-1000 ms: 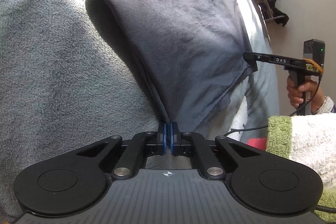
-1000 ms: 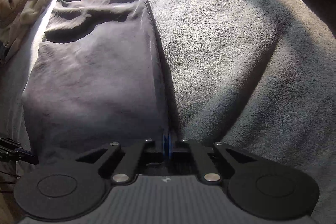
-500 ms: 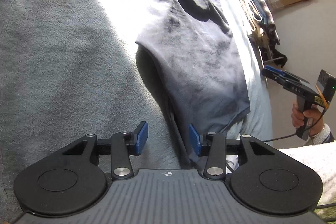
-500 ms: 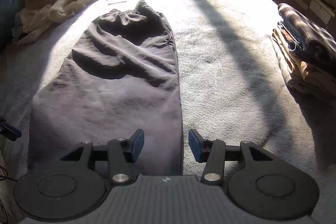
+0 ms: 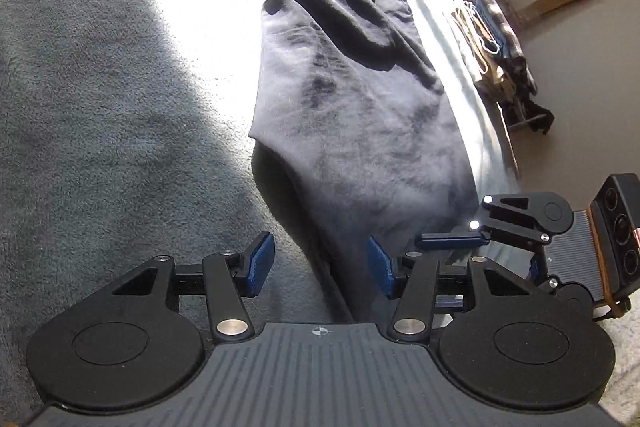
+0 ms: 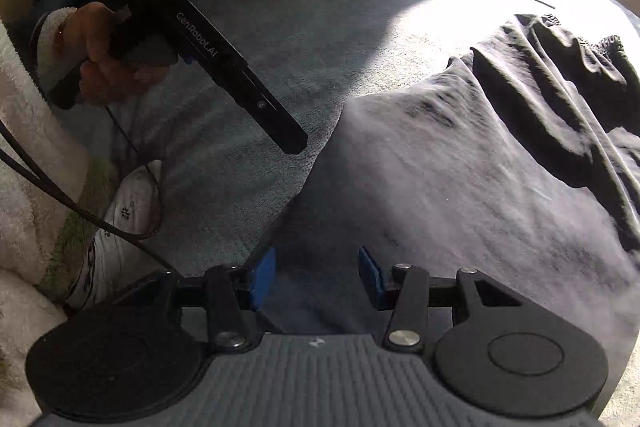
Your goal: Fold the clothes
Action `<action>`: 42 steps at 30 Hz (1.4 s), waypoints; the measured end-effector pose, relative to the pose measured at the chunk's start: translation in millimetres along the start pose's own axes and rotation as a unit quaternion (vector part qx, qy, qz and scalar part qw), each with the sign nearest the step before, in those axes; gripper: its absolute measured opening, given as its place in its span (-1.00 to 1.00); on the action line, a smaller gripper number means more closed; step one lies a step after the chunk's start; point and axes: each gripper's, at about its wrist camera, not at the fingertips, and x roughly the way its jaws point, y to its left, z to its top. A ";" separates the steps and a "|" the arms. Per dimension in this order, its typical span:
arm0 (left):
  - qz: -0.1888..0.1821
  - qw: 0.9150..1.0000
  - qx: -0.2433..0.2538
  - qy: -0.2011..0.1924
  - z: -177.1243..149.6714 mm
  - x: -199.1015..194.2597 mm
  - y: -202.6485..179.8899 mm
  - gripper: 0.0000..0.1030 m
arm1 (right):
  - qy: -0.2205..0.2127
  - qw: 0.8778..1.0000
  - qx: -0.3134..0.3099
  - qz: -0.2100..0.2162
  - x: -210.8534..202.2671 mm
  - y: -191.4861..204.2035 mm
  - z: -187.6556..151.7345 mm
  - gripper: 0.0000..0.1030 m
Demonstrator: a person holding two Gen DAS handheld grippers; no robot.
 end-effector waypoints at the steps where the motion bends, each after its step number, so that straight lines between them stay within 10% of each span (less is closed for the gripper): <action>1: -0.002 1.000 -0.003 0.006 -2.6 3.8 1.1 -0.01 | -0.002 1.000 -0.005 0.004 -0.9 4.7 -2.1 -0.05; 11: -0.030 0.993 -0.099 -0.055 11.8 5.7 28.1 -0.07 | -0.003 1.000 0.016 0.001 4.4 6.5 -1.0 -0.05; 17: -0.019 0.990 -0.104 -0.089 27.6 8.8 27.9 -0.89 | -0.006 1.000 0.026 -0.010 2.7 1.9 -4.4 -0.05; 20: -0.027 0.988 -0.103 -0.115 30.1 0.7 27.1 -0.97 | -0.010 0.999 0.033 -0.014 1.0 -1.0 -5.8 -0.05; 42: -0.025 0.978 -0.140 -0.151 28.3 -4.3 49.5 -1.00 | -0.016 0.998 0.061 -0.021 3.4 -4.9 -9.1 -0.05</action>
